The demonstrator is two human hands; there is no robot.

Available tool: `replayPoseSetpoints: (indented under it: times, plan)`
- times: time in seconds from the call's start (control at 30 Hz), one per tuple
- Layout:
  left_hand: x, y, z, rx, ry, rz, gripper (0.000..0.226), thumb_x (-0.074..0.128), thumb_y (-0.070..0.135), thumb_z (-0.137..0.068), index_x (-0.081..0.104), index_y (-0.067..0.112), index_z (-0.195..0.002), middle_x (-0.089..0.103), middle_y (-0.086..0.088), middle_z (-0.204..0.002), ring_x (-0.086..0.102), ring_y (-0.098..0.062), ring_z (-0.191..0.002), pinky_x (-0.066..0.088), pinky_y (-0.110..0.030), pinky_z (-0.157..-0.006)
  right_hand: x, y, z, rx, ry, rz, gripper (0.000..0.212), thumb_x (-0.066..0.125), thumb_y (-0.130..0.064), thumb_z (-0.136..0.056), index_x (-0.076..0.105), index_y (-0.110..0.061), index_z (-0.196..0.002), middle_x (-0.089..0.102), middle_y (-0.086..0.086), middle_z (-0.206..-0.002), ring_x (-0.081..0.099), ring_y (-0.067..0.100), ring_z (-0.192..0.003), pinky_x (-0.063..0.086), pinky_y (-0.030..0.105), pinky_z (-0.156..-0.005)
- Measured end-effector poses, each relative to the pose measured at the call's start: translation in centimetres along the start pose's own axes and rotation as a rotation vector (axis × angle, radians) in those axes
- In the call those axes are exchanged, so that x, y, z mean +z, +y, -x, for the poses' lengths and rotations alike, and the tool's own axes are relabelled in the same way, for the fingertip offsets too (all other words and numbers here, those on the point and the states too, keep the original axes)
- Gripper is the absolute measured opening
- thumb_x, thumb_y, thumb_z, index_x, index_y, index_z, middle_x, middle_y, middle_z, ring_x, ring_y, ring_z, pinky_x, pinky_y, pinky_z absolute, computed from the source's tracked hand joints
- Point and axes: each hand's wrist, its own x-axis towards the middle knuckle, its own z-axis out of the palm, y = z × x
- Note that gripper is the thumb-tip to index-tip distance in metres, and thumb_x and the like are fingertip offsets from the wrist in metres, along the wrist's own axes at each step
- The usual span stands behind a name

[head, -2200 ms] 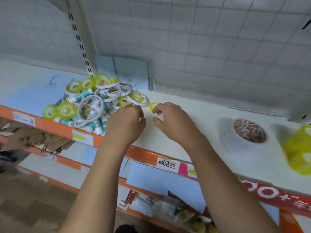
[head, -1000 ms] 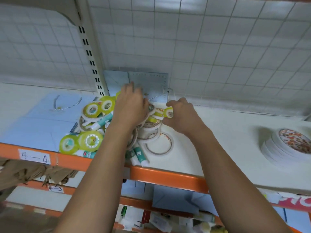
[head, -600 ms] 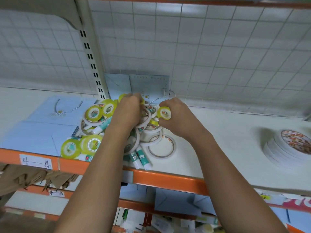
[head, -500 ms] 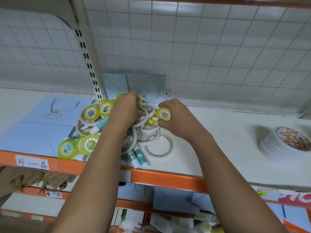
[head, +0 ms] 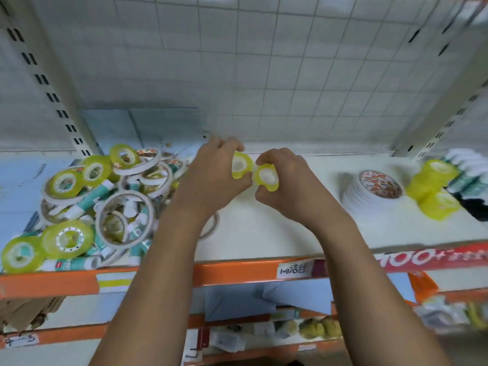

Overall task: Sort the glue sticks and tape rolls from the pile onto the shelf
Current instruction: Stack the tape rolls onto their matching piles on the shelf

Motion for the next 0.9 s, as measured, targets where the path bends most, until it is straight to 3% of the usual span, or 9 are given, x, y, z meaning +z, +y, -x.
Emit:
replayPoseSetpoints:
  times: [0.3,0.6,0.67,0.77,0.9]
  plan:
    - [7.5,10.4,-2.5,0.187,-0.103,0.096,0.039,0.073,0.027,-0.078,0.059,0.021,-0.114,0.051,0.000,-0.113,0.050,-0.022,-0.110,0.042,-0.036,-0.093,-8.2,10.0,5.8,0.250,0.109,0.026,0.047,0.071,-0.022,-0.076,0.059,-0.021,-0.121,0.054,0.003,-0.120,0.053,0.029,-0.110,0.042,0.039,-0.097]
    - [16.2,21.8,-4.9,0.260,-0.125,0.076,0.039,0.070,0.030,-0.081,0.058,0.020,-0.116,0.052,0.008,-0.115,0.048,-0.020,-0.107,0.041,-0.030,-0.087,-14.3,22.2,10.9,0.276,0.125,0.023,0.046,0.071,-0.020,-0.080,0.060,-0.020,-0.125,0.053,0.001,-0.122,0.051,0.026,-0.113,0.043,0.035,-0.096]
    - [18.6,23.8,-5.2,0.255,-0.136,0.071,0.040,0.070,0.029,-0.082,0.057,0.019,-0.118,0.053,0.006,-0.119,0.047,-0.020,-0.110,0.039,-0.029,-0.090,-15.1,25.3,11.7,0.283,0.126,0.005,0.047,0.071,-0.019,-0.080,0.059,-0.020,-0.125,0.051,0.002,-0.124,0.051,0.025,-0.115,0.041,0.029,-0.097]
    - [21.7,26.0,-5.5,0.215,-0.153,0.047,0.043,0.070,0.030,-0.082,0.054,0.021,-0.121,0.052,0.006,-0.124,0.046,-0.018,-0.116,0.036,-0.027,-0.095,-15.7,29.3,12.4,0.276,0.132,-0.049,0.053,0.073,-0.018,-0.079,0.056,-0.018,-0.130,0.050,0.004,-0.123,0.053,0.020,-0.109,0.036,0.019,-0.087]
    - [24.4,27.8,-5.5,0.155,-0.150,0.026,0.047,0.071,0.029,-0.081,0.055,0.019,-0.124,0.053,0.001,-0.125,0.049,-0.021,-0.117,0.040,-0.036,-0.098,-15.4,33.2,11.9,0.253,0.112,-0.134,0.067,0.077,-0.023,-0.079,0.045,-0.016,-0.137,0.051,0.004,-0.123,0.047,0.007,-0.097,0.032,0.013,-0.081]
